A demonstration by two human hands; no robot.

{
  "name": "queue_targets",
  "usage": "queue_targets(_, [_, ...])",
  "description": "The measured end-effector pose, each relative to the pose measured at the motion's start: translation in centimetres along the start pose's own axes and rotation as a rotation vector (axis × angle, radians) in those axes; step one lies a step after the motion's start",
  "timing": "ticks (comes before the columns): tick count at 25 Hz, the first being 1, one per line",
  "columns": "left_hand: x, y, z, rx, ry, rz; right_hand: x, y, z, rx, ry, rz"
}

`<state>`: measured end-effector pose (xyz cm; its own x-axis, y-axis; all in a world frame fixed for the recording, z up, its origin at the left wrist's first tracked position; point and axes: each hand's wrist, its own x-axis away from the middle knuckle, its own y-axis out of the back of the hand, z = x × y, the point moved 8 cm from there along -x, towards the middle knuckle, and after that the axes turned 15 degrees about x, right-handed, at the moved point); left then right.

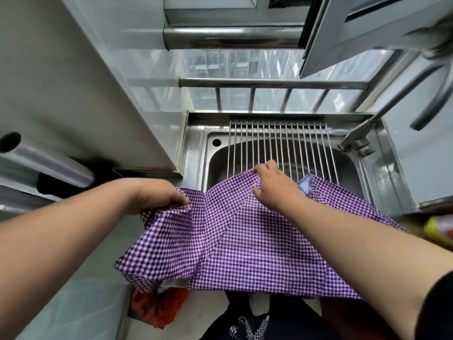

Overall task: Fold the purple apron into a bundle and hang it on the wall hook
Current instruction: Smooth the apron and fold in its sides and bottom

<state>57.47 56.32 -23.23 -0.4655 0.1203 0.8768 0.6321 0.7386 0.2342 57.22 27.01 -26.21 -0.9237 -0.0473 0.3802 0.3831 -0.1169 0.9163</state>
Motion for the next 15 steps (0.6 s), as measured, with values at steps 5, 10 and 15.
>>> queue_targets(5, [0.3,-6.7,-5.6,0.142,0.102,0.133,3.4,-4.9,-3.9,0.161,-0.080,0.335])
queue_targets(10, [-0.8,-11.1,-7.0,0.180,0.156,0.132,4.6,-3.3,-4.8,-0.076,-0.022,0.220])
queue_targets(15, [-2.9,-15.2,-7.8,0.386,0.209,0.221,5.9,-2.9,-1.7,-0.352,0.049,0.337])
